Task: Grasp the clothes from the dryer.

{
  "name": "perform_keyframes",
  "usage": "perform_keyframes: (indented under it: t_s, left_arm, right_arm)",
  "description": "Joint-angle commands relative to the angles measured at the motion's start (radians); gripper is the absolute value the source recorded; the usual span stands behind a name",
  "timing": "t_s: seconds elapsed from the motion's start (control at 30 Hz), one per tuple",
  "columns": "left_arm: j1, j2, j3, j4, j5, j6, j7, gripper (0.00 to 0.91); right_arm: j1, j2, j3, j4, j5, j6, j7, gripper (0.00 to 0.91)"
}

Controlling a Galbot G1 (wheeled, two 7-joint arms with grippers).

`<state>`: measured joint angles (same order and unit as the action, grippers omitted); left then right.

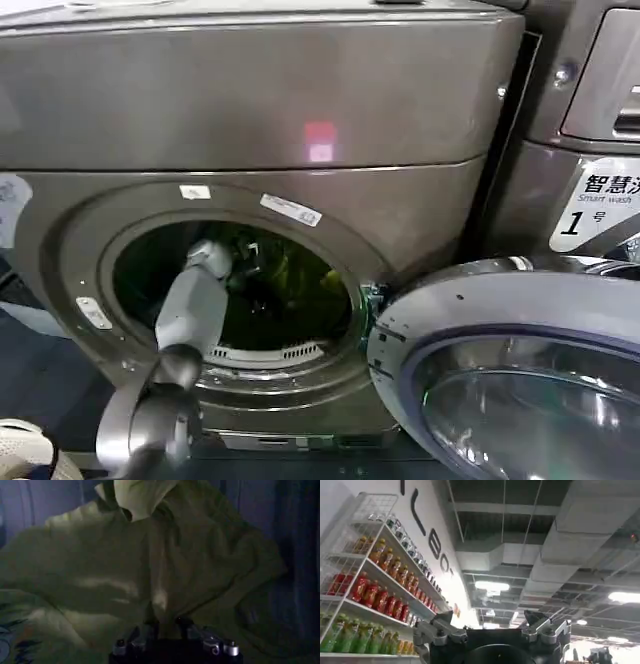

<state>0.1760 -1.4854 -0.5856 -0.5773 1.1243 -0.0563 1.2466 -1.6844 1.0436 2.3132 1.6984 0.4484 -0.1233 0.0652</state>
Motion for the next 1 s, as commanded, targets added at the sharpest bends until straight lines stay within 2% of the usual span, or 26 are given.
perform_keyframes:
  t_s: [0.03, 0.13, 0.17, 0.23, 0.27, 0.33, 0.43, 0.63, 0.83, 1.0]
  left_arm:
    - [0.027, -0.001, 0.005, -0.131, -0.179, 0.020, -0.251, 0.000]
    - [0.053, -0.008, 0.041, -0.221, -0.240, 0.068, -0.510, 0.000]
    - [0.058, -0.016, 0.044, -0.243, -0.272, 0.136, -0.566, 0.000]
    - [0.073, -0.026, 0.046, -0.289, -0.312, 0.182, -0.635, 0.000]
    - [0.081, -0.025, 0.052, -0.312, -0.340, 0.195, -0.659, 0.000]
    - [0.103, -0.043, 0.055, -0.368, -0.393, 0.255, -0.751, 0.000]
    - [0.133, -0.066, 0.050, -0.447, -0.557, 0.341, -0.872, 0.000]
    - [0.146, -0.096, 0.052, -0.513, -0.823, 0.378, -1.105, 0.000]
    - [0.146, -0.106, 0.053, -0.512, -1.032, 0.362, -1.289, 0.000]
    - [0.136, -0.108, 0.056, -0.510, -1.038, 0.364, -1.297, 0.000]
  right_arm:
    - [0.001, -0.005, 0.000, 0.000, -0.001, -0.007, 0.005, 0.907]
    - [0.009, 0.001, -0.007, 0.009, -0.003, -0.009, 0.002, 0.907]
    - [0.012, 0.004, -0.010, 0.016, -0.003, -0.017, 0.000, 0.907]
    - [0.019, 0.010, -0.008, 0.044, 0.004, -0.068, 0.000, 0.907]
    - [0.020, 0.010, -0.009, 0.045, 0.007, -0.067, 0.000, 0.907]
    - [0.020, 0.012, -0.019, 0.035, 0.025, 0.004, -0.003, 0.907]
    - [0.020, 0.018, -0.020, 0.035, 0.016, 0.010, -0.002, 0.907]
    - [0.016, 0.019, -0.014, 0.022, 0.006, 0.018, 0.007, 0.907]
    - [0.016, 0.024, -0.013, 0.022, 0.003, 0.020, 0.012, 0.907]
    - [0.016, 0.029, -0.012, 0.024, 0.000, 0.018, 0.011, 0.907]
